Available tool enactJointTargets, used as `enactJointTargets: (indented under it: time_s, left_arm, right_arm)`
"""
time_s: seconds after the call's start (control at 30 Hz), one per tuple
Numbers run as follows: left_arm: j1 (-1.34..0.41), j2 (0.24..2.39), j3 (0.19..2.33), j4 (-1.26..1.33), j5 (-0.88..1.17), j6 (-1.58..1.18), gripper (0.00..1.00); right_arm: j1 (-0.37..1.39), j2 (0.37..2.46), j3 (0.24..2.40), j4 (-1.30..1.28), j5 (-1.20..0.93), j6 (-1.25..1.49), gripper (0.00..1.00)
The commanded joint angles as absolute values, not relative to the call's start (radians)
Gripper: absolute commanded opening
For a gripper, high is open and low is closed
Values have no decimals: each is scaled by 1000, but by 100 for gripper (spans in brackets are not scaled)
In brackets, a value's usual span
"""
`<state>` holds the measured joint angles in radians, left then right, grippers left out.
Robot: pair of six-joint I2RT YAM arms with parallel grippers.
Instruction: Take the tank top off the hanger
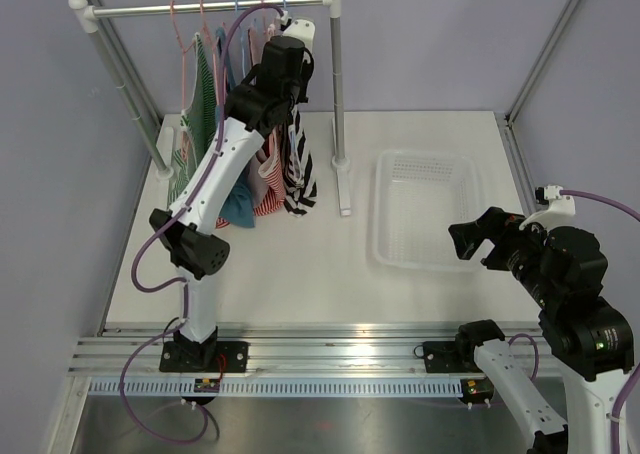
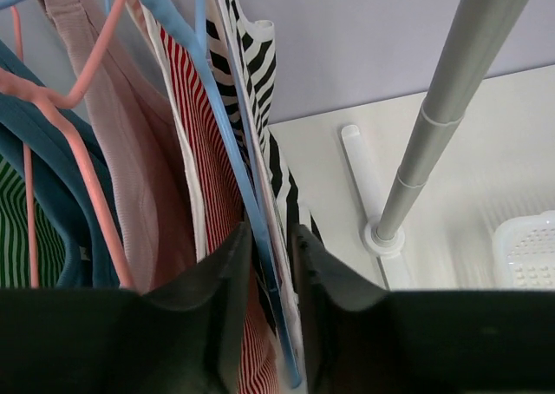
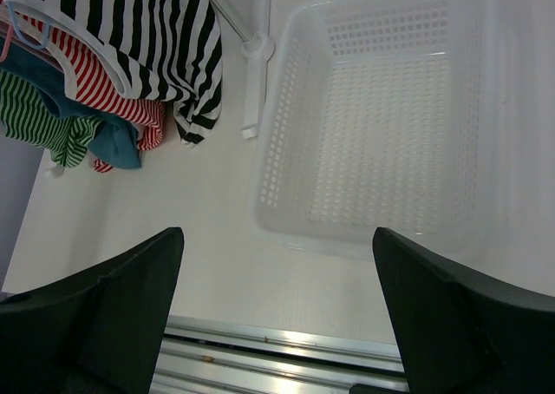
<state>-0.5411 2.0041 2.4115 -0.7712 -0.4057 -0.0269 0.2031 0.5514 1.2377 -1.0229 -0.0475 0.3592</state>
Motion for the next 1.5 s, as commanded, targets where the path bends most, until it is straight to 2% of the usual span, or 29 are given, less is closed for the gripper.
enactJointTargets:
  time_s: [0.0, 0.07, 0.13, 0.53, 0.9, 1.03, 1.23, 1.47]
  left_arm:
    - [-534, 1996, 2462, -738, -430, -11, 24]
    - [-534, 1991, 2468, -735, -426, -17, 8]
    - [-535, 1985, 2477, -735, -429, -18, 0]
    - [-535, 1872, 2531, -700, -377, -130, 0]
    - [-555, 1714, 2461, -805, -278, -230, 0]
    - [-571, 1570, 2335, -842, -172, -288, 0]
    - [-601, 1280, 1982, -810, 12, -354, 0]
    - [-667, 910, 1515, -732, 169, -411, 0]
  right_arm:
    - [207, 551, 1258, -996, -74, 357, 98]
    - [209, 554, 1255, -994, -75, 360, 98]
    - [207, 558, 1255, -989, -80, 365, 98]
    - [209, 558, 1266, -982, -95, 377, 98]
    - [207, 589, 1279, -951, -115, 383, 98]
    - [209, 607, 1276, -927, -144, 385, 98]
    - [209, 673, 1282, -871, -251, 374, 99]
    - [209, 817, 1226, -590, -593, 500, 98]
